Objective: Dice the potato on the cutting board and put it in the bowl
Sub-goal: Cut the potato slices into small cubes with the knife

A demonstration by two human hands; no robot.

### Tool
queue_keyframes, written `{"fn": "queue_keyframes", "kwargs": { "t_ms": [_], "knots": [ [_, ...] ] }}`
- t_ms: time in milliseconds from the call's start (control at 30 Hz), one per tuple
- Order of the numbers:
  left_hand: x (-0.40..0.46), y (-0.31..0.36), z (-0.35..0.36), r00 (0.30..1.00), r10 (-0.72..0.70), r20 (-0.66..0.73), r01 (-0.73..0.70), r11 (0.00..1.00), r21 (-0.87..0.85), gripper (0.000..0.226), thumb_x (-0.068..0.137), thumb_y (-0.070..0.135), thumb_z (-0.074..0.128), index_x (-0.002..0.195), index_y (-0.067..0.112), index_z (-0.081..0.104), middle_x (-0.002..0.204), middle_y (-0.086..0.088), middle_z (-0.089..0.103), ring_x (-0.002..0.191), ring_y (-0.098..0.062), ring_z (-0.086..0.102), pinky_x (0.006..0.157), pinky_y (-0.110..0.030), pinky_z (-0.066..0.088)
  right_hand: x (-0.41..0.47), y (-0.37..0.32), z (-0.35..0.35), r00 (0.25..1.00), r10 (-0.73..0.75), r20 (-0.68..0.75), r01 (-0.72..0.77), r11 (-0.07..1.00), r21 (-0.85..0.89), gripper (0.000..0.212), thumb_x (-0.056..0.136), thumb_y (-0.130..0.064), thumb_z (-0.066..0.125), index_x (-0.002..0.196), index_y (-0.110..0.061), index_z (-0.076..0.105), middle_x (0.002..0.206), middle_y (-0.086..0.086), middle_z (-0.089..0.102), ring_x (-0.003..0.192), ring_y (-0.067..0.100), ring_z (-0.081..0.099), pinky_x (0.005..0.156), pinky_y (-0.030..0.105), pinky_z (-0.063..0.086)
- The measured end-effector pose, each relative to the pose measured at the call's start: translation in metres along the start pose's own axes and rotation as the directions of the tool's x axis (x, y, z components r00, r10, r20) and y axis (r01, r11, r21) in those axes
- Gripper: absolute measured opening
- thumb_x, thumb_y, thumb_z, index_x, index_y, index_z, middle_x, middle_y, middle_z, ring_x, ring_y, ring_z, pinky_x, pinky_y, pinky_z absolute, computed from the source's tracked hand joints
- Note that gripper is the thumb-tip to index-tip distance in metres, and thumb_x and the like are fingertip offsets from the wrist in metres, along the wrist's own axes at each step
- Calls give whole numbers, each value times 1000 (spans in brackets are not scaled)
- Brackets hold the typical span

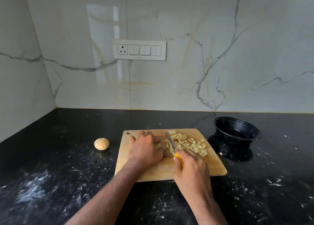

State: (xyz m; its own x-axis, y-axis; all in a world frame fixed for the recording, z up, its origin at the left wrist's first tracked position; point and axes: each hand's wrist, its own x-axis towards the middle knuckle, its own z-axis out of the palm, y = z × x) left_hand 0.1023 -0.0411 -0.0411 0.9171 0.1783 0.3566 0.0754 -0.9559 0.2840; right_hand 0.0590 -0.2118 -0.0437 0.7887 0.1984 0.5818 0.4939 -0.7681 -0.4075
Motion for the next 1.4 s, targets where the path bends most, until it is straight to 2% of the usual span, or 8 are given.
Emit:
{"fn": "queue_keyframes", "kwargs": {
  "t_ms": [300, 500, 567, 667, 800, 967, 1267, 1400],
  "knots": [
    [-2, 0, -6, 995, 78, 64, -72, 992, -102, 37, 83, 35, 54, 114, 22, 72, 117, 3, 63, 115, -21, 53, 103, -39, 44, -1, 1, 1, 1000, 0, 24, 0, 1000, -2, 22, 95, -23, 64, 114, -17, 73, 101, -5, 71, 85, 13, 66, 75, 31, 57],
    [-6, -11, -20, 973, 203, 110, -173, 957, -234, 28, 74, 22, 59, 94, 20, 77, 99, 1, 67, 99, -23, 60, 91, -33, 50, -2, 1, 1, 999, -7, 41, 7, 1000, -14, 24, 96, -25, 63, 118, -19, 72, 107, -7, 71, 90, 11, 66, 79, 27, 56],
    [-6, -17, -24, 964, 239, 114, -202, 942, -267, 30, 73, 18, 64, 99, 20, 79, 99, 2, 69, 98, -21, 61, 90, -30, 50, -2, 1, 1, 998, -16, 57, 16, 1000, -16, 26, 97, -26, 61, 121, -20, 71, 111, -8, 71, 94, 10, 66, 83, 26, 56],
    [-7, -21, -31, 985, 156, 75, -127, 946, -300, 43, 70, 33, 67, 109, 19, 77, 108, 5, 73, 104, -17, 66, 93, -29, 53, -3, 1, 1, 997, -27, 76, 29, 999, -23, 28, 98, -28, 59, 124, -22, 69, 112, -10, 70, 95, 8, 65, 84, 25, 56],
    [-4, -26, -38, 995, 70, 64, -59, 985, -159, 41, 69, 56, 76, 95, 25, 79, 89, 16, 72, 83, -6, 65, 78, -26, 55, -4, 0, 0, 993, -40, 108, 45, 998, -43, 25, 98, -31, 57, 119, -26, 70, 107, -13, 68, 90, 5, 62, 79, 20, 54],
    [-4, -26, -36, 994, 55, 92, -40, 986, -159, 29, 71, 51, 81, 87, 27, 78, 72, 19, 64, 71, -3, 60, 61, -20, 47, -6, 0, 2, 987, -59, 152, 66, 997, -45, 28, 97, -32, 59, 122, -25, 70, 110, -13, 70, 93, 4, 64, 84, 20, 55],
    [-3, -30, -30, 974, 184, 136, -144, 954, -264, 15, 77, 22, 73, 90, 18, 78, 80, 3, 72, 75, -17, 63, 71, -37, 56, -8, -4, 3, 982, -90, 167, 97, 995, -32, 29, 95, -29, 63, 122, -23, 71, 107, -12, 71, 90, 4, 64, 84, 19, 56],
    [-2, -32, -31, 975, 176, 132, -131, 948, -291, 19, 77, 26, 77, 95, 18, 79, 80, 7, 72, 74, -9, 63, 68, -27, 56, -7, -5, 3, 983, -83, 163, 89, 995, -32, 29, 94, -28, 63, 121, -23, 72, 106, -13, 71, 90, 4, 64, 83, 20, 56]
  ]
}}
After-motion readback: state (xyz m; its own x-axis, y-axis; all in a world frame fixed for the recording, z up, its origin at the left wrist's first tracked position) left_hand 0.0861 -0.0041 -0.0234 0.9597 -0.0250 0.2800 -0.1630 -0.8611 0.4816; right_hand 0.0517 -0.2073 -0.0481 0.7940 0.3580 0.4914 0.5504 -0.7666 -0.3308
